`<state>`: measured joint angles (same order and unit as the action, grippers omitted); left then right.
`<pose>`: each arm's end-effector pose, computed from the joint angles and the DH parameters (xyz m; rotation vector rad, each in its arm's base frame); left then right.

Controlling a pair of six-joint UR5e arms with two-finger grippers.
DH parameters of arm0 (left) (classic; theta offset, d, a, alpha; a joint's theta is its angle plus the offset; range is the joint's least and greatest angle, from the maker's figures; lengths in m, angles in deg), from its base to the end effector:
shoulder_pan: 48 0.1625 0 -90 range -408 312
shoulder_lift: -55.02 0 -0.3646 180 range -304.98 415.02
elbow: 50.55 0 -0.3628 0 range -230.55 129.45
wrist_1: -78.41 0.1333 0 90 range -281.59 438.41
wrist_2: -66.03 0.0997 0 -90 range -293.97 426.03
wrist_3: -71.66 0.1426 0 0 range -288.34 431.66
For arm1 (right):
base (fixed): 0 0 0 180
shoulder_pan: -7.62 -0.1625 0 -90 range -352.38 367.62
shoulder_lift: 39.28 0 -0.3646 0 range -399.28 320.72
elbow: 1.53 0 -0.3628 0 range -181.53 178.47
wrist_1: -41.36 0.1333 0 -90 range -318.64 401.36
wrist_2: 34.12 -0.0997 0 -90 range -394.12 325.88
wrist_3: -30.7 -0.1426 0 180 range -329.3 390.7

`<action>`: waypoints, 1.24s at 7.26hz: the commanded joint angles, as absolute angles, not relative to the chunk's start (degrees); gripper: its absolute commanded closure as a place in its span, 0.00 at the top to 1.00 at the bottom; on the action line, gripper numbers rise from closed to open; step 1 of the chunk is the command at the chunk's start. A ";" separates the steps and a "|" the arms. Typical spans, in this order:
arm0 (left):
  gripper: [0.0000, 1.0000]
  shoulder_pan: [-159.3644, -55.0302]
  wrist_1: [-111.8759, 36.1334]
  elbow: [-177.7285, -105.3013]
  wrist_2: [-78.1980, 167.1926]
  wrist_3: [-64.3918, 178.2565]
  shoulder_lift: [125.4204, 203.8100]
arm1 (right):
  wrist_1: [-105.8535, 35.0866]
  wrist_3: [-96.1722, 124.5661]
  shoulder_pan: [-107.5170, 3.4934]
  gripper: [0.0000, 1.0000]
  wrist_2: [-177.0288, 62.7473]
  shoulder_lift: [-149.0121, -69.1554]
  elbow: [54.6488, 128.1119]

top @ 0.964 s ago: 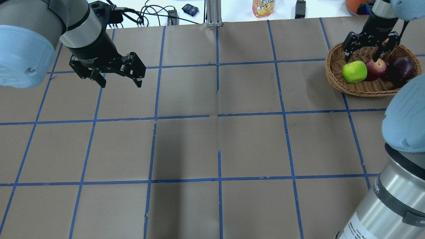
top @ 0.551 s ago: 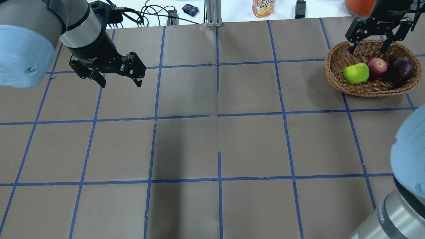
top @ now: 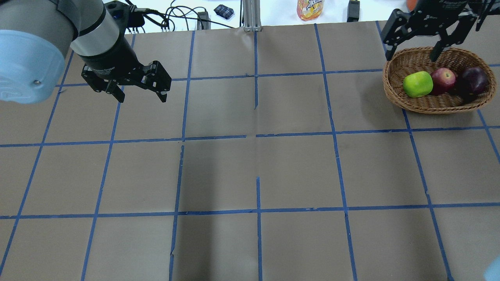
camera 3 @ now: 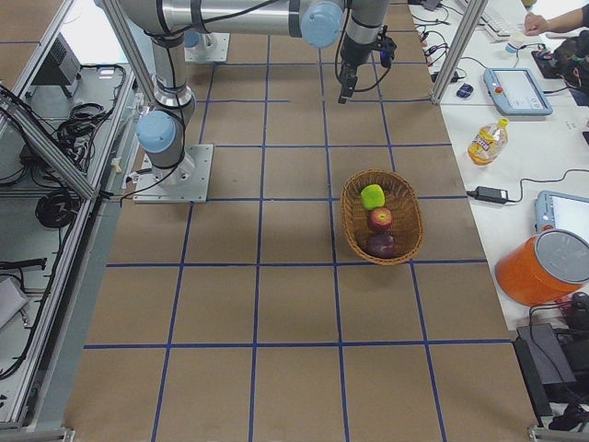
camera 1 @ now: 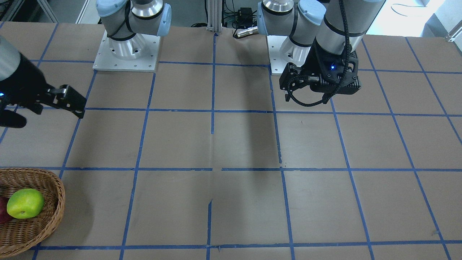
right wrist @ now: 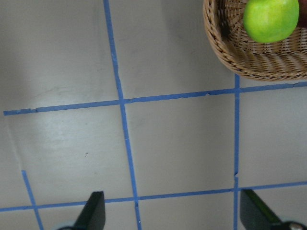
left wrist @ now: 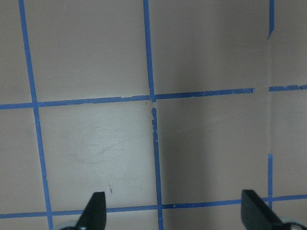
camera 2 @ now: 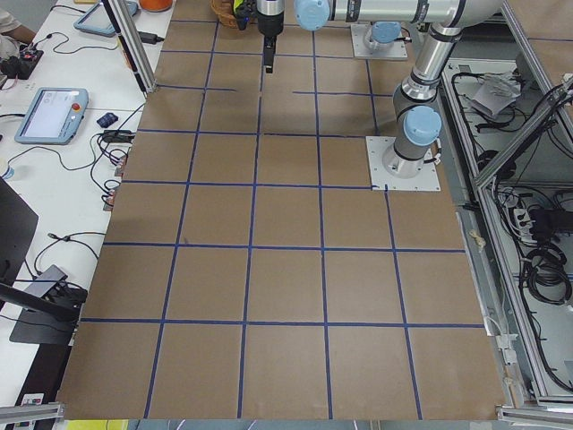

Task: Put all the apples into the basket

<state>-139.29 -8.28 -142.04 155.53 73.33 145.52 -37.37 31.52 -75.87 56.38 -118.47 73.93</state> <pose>-0.1451 -0.4656 0.3742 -0.0811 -3.1317 0.0361 0.0733 -0.5222 0.3898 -0.1547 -3.1307 -0.2070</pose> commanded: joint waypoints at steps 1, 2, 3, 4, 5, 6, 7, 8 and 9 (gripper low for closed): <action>1.00 -139.32 -7.99 -142.13 155.59 73.33 145.46 | -41.32 24.83 -82.62 1.00 56.32 -121.10 77.92; 1.00 -139.32 -7.99 -142.13 155.59 73.33 145.46 | -41.43 24.11 -83.60 1.00 56.15 -122.06 78.10; 1.00 -139.32 -7.99 -142.13 155.59 73.33 145.46 | -41.34 23.41 -84.57 1.00 56.23 -122.68 78.97; 1.00 -139.23 -7.99 -142.13 155.59 73.33 145.46 | -41.60 23.49 -85.27 1.00 56.23 -122.95 80.11; 1.00 -139.32 -7.99 -142.13 155.59 73.33 145.55 | -41.61 24.10 -85.11 1.00 56.15 -122.77 80.65; 1.00 -139.41 -7.90 -142.04 155.50 73.33 145.55 | -41.61 24.89 -84.50 1.00 56.06 -122.60 80.74; 1.00 -139.32 -7.99 -142.13 155.59 73.33 145.46 | -41.61 25.85 -84.49 1.00 56.32 -122.68 80.83; 1.00 -139.41 -7.99 -142.13 155.59 73.33 145.46 | -41.43 25.95 -84.14 1.00 56.41 -122.86 81.52; 1.00 -139.41 -7.90 -142.13 155.59 73.33 145.46 | -41.86 25.95 -84.14 1.00 56.32 -124.86 83.71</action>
<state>-139.38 -7.96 -142.11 155.58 73.33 145.47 -41.59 25.77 -84.27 56.33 -123.30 81.82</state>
